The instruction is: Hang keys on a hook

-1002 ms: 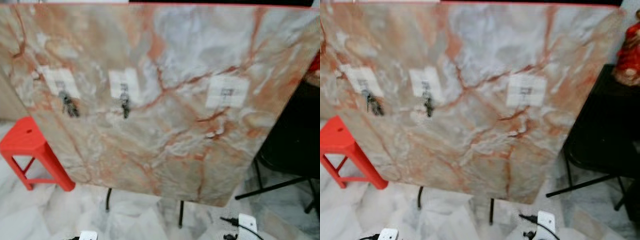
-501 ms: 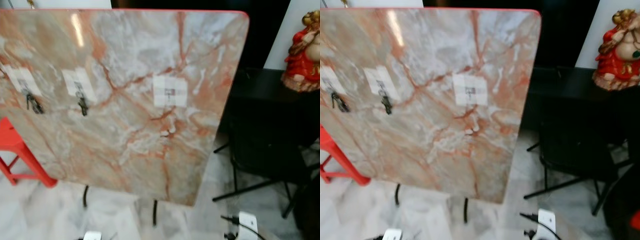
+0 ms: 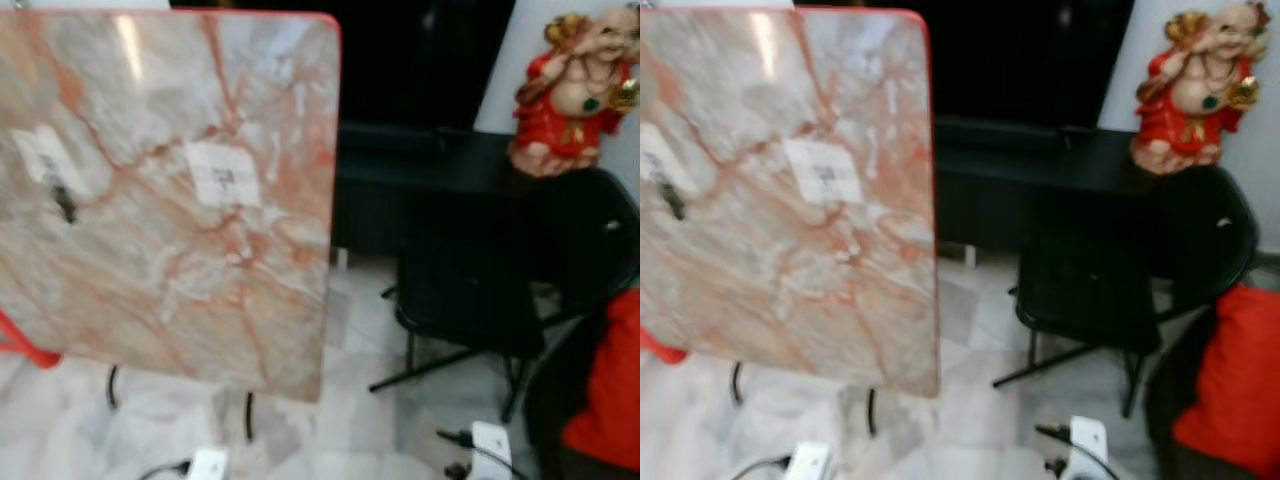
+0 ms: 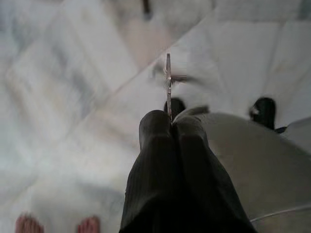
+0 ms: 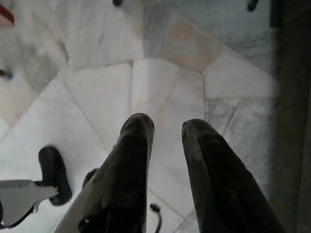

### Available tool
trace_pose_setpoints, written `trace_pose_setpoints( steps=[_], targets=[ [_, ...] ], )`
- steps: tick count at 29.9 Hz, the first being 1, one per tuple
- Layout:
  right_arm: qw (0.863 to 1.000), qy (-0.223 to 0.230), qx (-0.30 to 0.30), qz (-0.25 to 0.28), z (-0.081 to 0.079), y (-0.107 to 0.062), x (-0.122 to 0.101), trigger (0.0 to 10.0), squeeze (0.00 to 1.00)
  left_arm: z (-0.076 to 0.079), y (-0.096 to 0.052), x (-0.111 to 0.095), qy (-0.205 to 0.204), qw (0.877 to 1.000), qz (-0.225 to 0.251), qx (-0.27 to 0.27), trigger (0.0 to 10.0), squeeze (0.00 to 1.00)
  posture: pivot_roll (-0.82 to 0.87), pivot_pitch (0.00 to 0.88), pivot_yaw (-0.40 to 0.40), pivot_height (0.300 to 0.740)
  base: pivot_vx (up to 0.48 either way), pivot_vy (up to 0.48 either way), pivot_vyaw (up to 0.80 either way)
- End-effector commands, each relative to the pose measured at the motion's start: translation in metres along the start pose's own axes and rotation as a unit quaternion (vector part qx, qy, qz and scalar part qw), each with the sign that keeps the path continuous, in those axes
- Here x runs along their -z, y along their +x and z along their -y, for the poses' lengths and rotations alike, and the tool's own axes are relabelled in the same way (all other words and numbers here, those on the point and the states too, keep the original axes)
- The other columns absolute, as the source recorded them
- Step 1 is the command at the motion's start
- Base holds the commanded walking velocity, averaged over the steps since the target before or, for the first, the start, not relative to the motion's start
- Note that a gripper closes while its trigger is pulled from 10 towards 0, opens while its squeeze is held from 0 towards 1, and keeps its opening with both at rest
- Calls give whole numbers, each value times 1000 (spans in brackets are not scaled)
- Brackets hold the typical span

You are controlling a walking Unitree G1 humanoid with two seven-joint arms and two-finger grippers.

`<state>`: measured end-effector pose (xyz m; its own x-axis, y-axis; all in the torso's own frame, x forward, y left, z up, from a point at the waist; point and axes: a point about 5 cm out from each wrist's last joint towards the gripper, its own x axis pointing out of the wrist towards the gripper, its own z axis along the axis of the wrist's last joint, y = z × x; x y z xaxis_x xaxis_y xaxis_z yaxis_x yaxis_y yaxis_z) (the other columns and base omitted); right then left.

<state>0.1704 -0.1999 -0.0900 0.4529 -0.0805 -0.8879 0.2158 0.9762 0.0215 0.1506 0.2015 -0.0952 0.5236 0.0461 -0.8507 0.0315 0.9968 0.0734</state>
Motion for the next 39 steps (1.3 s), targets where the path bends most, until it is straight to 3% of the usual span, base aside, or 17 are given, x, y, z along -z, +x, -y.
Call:
trace_pose_setpoints(
  steps=[1,15,18,24,25,27,29,30,31,32,35,37,38,39],
  targets=[
    [1000,0,-10,2,-7,1,-2,10000,0,-5,-1,5,-8,1000,-8,-7,10000,0,12,0,-9,740,0,0,800],
    [1000,-9,-17,1,-6,0,-2,10000,0,-20,-3,-2,-17,999,17,-28,10000,0,7,0,-8,740,0,0,800],
    [1000,-4,-13,3,-6,0,-2,10000,0,-22,-1,-19,-7,998,54,-30,10000,0,7,0,-11,740,0,0,267],
    [1000,11,-9,7,-5,0,-2,10000,0,-21,0,-73,32,986,158,-28,10000,0,6,0,-15,740,0,0,0],
    [1000,11,-9,7,-5,0,-2,10000,0,-21,0,-73,32,986,158,-28,10000,0,6,0,-15,740,0,0,0],
    [1000,11,-9,7,-5,0,-3,10000,0,-22,-3,-99,49,975,215,-29,10000,0,8,0,-17,740,0,0,0],
    [1000,10,-9,9,-5,0,-3,10000,0,-24,-12,-133,60,953,296,-30,10000,0,10,0,-18,740,0,0,0],
    [1000,10,-9,9,-5,0,-3,10000,0,-24,-12,-133,60,953,296,-30,10000,0,10,0,-18,740,0,0,0],
    [1000,11,-10,11,-5,0,-3,10000,0,-22,-20,-150,64,938,339,-24,10000,0,12,0,-19,740,0,0,0],
    [1000,11,-10,11,-5,0,-3,10000,0,-22,-20,-150,64,938,339,-24,10000,0,12,0,-19,740,0,0,0],
    [1000,12,-12,16,-5,0,-4,10000,0,-16,-37,-174,82,906,415,-16,10000,0,10,0,-19,740,0,0,0],
    [1000,11,-9,21,-5,0,-5,10000,0,-12,-54,-189,93,879,467,-23,10000,0,13,0,-22,740,0,0,0],
    [1000,12,-3,26,-4,0,-6,10000,0,-8,-68,-200,96,859,503,-24,10000,0,14,0,-22,740,0,0,0],
    [1000,12,-3,26,-4,0,-6,10000,0,-8,-68,-200,96,859,503,-24,10000,0,14,0,-22,740,0,0,0]
  ],
)
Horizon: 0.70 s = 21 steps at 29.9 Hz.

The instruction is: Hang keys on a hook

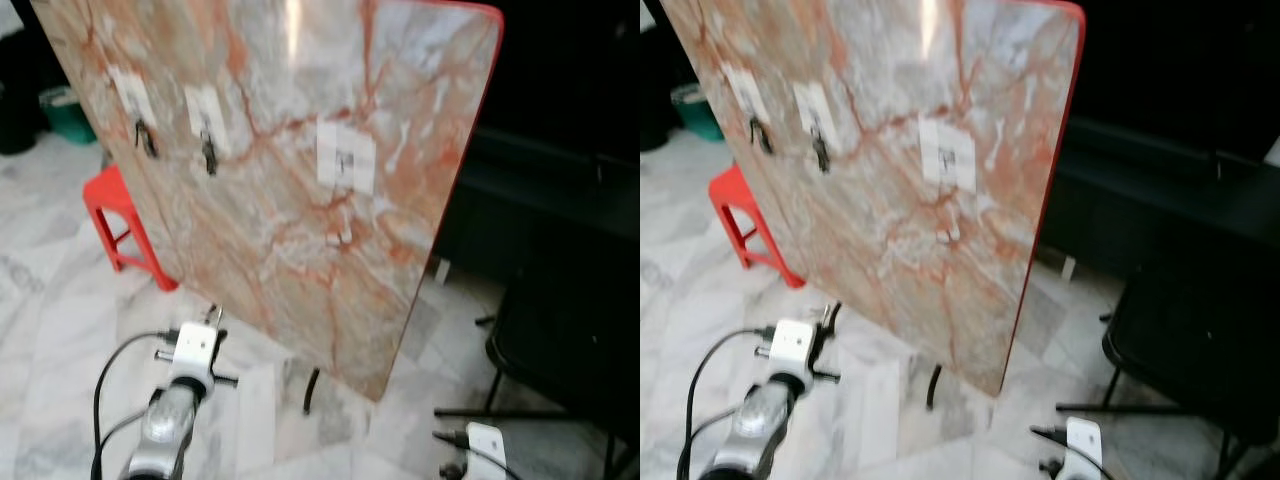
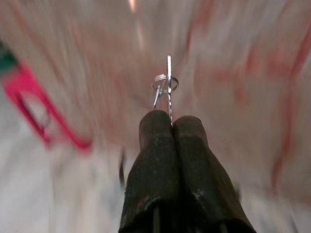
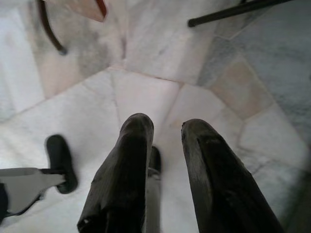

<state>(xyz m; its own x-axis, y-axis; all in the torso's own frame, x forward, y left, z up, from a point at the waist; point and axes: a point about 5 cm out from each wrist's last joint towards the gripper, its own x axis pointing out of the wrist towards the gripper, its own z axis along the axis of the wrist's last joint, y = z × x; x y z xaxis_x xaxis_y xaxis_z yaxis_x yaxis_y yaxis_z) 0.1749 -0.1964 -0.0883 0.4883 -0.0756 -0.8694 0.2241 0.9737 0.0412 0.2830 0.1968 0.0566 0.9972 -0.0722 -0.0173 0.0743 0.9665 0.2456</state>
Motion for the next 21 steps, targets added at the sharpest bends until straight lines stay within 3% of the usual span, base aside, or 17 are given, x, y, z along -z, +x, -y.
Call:
trace_pose_setpoints(
  steps=[1,7,21],
  targets=[
    [1000,11,7,11,1,0,-2,10000,0,4,3,-21,10,999,44,5,10000,0,17,0,-22,740,0,0,0],
    [1000,2,5,9,2,0,-2,10000,0,18,-1,-44,2,996,82,20,10000,0,18,0,-25,740,0,0,0],
    [1000,-1,3,8,1,0,-1,10000,0,25,0,-57,-3,997,67,39,10000,0,13,0,-17,740,0,0,0]
  ],
)
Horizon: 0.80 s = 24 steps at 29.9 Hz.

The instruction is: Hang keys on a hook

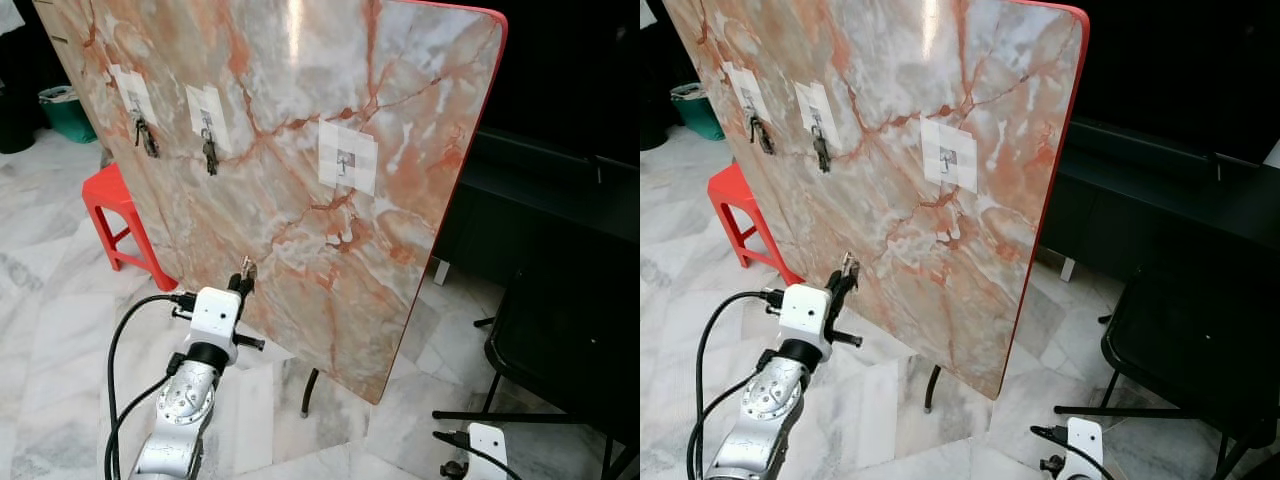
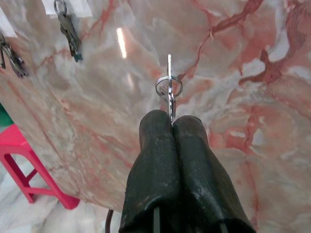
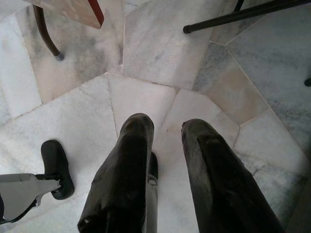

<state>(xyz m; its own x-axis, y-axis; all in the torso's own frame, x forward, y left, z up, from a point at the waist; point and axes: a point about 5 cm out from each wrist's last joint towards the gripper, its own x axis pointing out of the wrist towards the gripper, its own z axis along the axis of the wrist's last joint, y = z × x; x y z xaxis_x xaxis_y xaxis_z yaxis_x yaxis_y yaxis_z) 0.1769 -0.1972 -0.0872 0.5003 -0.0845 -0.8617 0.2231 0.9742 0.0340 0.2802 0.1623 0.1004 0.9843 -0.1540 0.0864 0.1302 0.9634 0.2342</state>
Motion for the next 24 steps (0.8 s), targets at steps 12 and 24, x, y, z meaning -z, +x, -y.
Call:
trace_pose_setpoints(
  steps=[12,24],
  targets=[
    [1000,-2,-1,-1,1,0,1,10000,0,2,6,-7,8,1000,1,18,10000,0,9,0,-18,740,0,-212,0],
    [1000,-7,-3,-2,1,0,1,10000,0,1,12,-13,-4,1000,8,22,10000,0,19,0,-30,740,0,0,0]
  ],
)
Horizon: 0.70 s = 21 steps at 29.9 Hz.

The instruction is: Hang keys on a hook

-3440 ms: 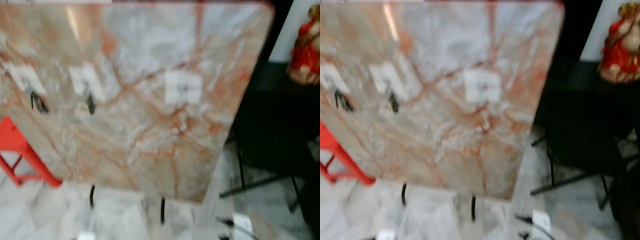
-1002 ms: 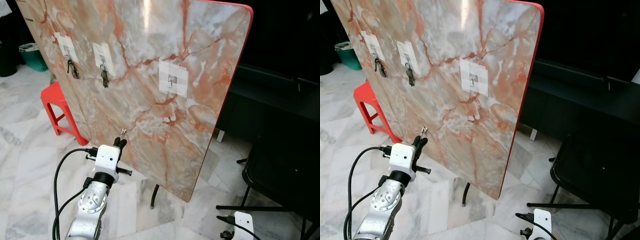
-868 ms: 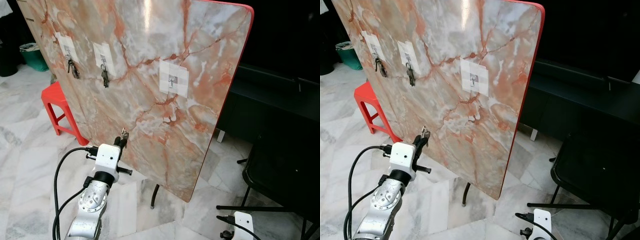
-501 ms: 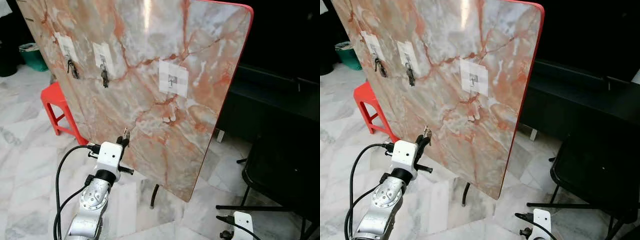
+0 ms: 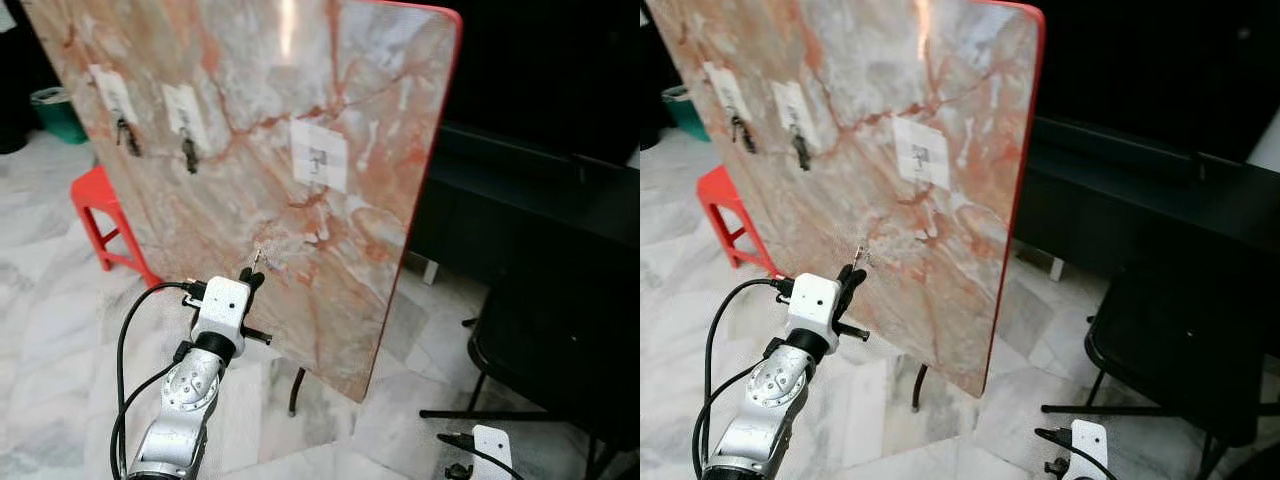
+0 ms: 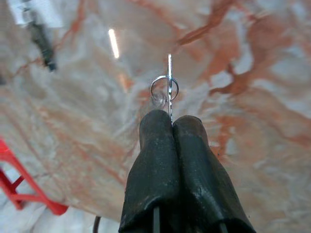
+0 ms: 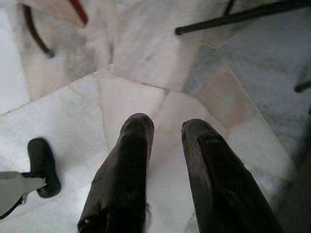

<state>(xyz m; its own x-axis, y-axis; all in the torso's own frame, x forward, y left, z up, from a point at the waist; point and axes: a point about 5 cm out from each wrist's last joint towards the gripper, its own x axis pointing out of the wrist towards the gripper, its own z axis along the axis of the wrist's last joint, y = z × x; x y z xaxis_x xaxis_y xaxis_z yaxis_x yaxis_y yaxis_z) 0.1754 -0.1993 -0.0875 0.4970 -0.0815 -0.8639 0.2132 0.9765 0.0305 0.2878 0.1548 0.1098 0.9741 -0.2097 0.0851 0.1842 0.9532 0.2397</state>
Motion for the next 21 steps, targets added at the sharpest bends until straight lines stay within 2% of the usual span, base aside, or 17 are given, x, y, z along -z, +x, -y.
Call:
trace_pose_setpoints(
  steps=[1,6,14,18,21],
  targets=[
    [1000,-2,-2,1,-1,0,0,10000,0,-3,3,-4,-6,1000,3,-7,10000,0,19,0,-30,740,0,0,0],
    [1000,-1,0,1,0,0,0,10000,0,6,6,-20,-16,999,26,10,10000,0,20,0,-26,740,0,0,0],
    [1000,-3,-1,1,-1,0,0,10000,0,7,6,-23,-29,999,27,1,10000,0,25,0,-30,740,0,0,0],
    [1000,-2,-1,1,-2,0,0,10000,0,20,5,-29,-27,998,34,43,10000,0,28,0,-30,740,0,0,0],
    [1000,-2,-1,1,-2,0,-1,10000,0,22,6,-31,-34,998,36,38,10000,0,24,0,-20,740,0,0,0]
  ],
)
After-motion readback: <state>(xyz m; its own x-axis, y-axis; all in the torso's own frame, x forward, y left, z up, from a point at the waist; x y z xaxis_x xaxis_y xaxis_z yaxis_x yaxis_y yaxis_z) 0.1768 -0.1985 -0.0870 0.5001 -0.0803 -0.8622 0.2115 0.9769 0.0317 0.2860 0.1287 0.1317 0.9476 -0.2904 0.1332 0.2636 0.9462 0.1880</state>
